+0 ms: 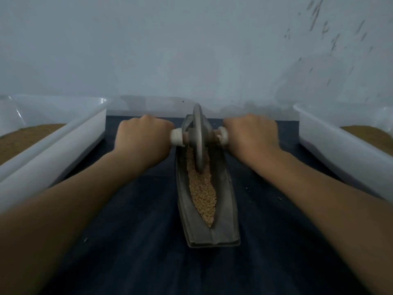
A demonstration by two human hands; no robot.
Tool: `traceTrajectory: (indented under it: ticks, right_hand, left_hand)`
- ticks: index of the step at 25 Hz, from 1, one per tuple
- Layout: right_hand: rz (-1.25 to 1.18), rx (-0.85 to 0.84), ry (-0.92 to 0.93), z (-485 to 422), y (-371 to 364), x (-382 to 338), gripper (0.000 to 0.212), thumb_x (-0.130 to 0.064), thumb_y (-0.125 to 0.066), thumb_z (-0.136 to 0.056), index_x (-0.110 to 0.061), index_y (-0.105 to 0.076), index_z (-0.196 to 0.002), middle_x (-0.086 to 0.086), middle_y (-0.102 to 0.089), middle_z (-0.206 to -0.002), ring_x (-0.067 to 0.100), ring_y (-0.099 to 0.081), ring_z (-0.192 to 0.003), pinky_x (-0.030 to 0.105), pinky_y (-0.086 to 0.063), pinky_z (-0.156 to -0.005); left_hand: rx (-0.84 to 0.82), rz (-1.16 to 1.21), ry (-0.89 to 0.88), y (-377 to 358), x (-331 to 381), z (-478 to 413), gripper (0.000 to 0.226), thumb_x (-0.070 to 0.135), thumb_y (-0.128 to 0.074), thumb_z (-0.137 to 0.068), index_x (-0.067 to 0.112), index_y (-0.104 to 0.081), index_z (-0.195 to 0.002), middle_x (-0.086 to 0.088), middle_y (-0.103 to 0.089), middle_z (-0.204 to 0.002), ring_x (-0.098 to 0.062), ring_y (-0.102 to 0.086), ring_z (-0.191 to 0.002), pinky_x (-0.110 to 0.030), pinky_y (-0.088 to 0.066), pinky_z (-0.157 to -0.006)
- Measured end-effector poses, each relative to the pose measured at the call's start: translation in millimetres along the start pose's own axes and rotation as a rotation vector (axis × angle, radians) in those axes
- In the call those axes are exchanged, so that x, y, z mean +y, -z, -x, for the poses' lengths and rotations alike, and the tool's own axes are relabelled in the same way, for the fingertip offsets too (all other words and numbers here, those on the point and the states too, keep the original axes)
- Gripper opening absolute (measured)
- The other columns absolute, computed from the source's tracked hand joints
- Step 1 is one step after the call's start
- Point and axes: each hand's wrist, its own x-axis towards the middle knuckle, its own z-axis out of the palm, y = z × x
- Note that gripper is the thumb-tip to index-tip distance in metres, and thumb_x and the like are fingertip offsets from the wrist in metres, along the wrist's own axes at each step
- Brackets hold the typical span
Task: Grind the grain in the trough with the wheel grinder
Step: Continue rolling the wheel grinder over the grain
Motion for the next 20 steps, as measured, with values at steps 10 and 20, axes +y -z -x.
traceTrajectory:
  ticks: [10,20]
  right_hand:
    - [-0.078,0.215,0.097,49,-2,20,0.031,-0.034,-0.072,-0.060,-0.028,-0.045,-0.072,-0.013,-0.010,-0.057,0.002,-0.005,-0.050,0.016,-0.006,-0.051]
    - [-0.012,0.112,0.159,30,3,11,0.040,-0.034,-0.073,-0.065,-0.033,-0.034,-0.061,-0.014,-0.026,-0.055,0.009,-0.023,-0.043,0.018,-0.014,-0.045]
  left_hand:
    - [0.277,-0.038,-0.266,10,-18,31,0.010,0.039,-0.057,-0.064,0.032,-0.050,-0.068,0.009,-0.019,-0.054,-0.018,-0.021,-0.038,-0.015,-0.009,-0.049]
    - [0.233,0.030,-0.225,0,-16,37,0.016,0.038,-0.055,-0.072,0.033,-0.040,-0.072,0.011,-0.019,-0.058,-0.013,-0.018,-0.044,-0.019,-0.018,-0.044]
